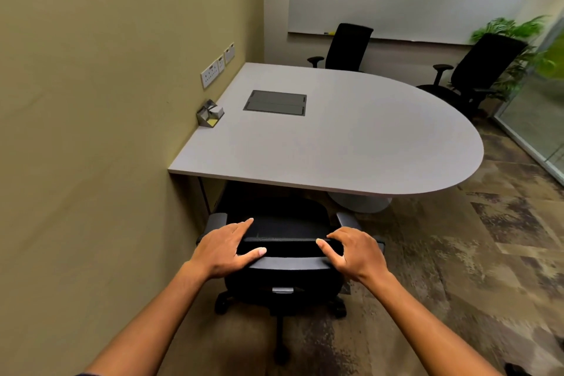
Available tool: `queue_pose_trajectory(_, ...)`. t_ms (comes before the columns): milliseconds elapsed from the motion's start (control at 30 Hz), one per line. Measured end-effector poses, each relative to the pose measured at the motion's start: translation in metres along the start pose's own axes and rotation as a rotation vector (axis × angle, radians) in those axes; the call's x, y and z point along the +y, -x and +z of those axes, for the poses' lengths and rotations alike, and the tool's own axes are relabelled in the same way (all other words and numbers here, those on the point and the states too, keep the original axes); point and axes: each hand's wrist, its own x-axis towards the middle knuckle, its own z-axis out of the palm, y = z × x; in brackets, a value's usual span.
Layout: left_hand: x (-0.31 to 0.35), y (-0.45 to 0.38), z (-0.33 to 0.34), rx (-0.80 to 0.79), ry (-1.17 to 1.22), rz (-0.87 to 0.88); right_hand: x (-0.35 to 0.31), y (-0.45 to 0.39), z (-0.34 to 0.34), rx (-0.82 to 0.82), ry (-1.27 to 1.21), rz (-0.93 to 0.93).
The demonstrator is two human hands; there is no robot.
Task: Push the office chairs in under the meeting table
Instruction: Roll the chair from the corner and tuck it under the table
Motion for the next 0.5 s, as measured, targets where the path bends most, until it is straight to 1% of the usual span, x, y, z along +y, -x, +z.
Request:
queue_pose_trajectory(300,-0.018,-0.040,-0.013,0.009,0.003,0.006,0.001,-0.035,0.012,0.061,0.026,0.040)
queue_pose_trajectory(500,-0.056,-0.070,-0.019,0.058,0.022,-0.044,-0.006,-0.086,0.034,0.061,0.052,0.020)
